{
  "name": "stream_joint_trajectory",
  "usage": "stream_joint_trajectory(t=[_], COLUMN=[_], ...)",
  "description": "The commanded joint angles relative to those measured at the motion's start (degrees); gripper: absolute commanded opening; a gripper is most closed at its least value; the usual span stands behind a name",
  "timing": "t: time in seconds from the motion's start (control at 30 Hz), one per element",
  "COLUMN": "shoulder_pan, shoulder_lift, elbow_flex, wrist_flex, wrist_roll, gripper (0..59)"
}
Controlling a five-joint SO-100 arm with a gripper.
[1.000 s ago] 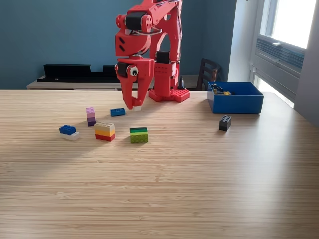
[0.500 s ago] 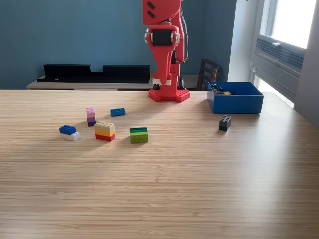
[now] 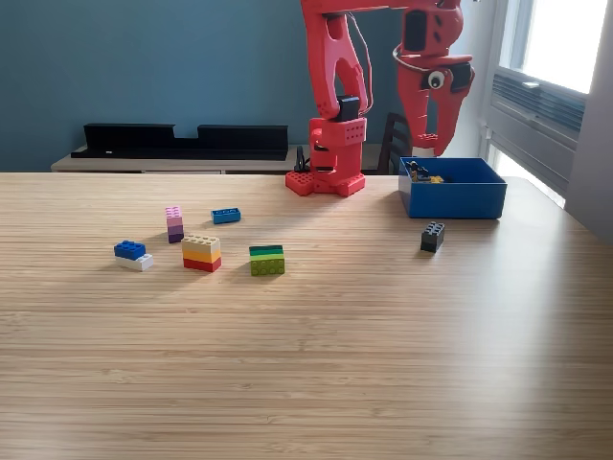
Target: Grasp a lego block and put it in the bin.
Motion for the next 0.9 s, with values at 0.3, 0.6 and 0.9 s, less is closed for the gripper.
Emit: stream_joint_trajectory(t=[0.3, 0.6, 0.9], shoulder_pan=[-19.2, -25.4, -27.7], shoulder_lift=[0.3, -11.6, -28.5], elbow_flex=[-1.1, -8.4, -20.9], wrist_flex=[1.5, 1.3, 1.6], wrist_roll=[-2.0, -1.1, -0.4], gripper=[0.0, 0.0, 0.2])
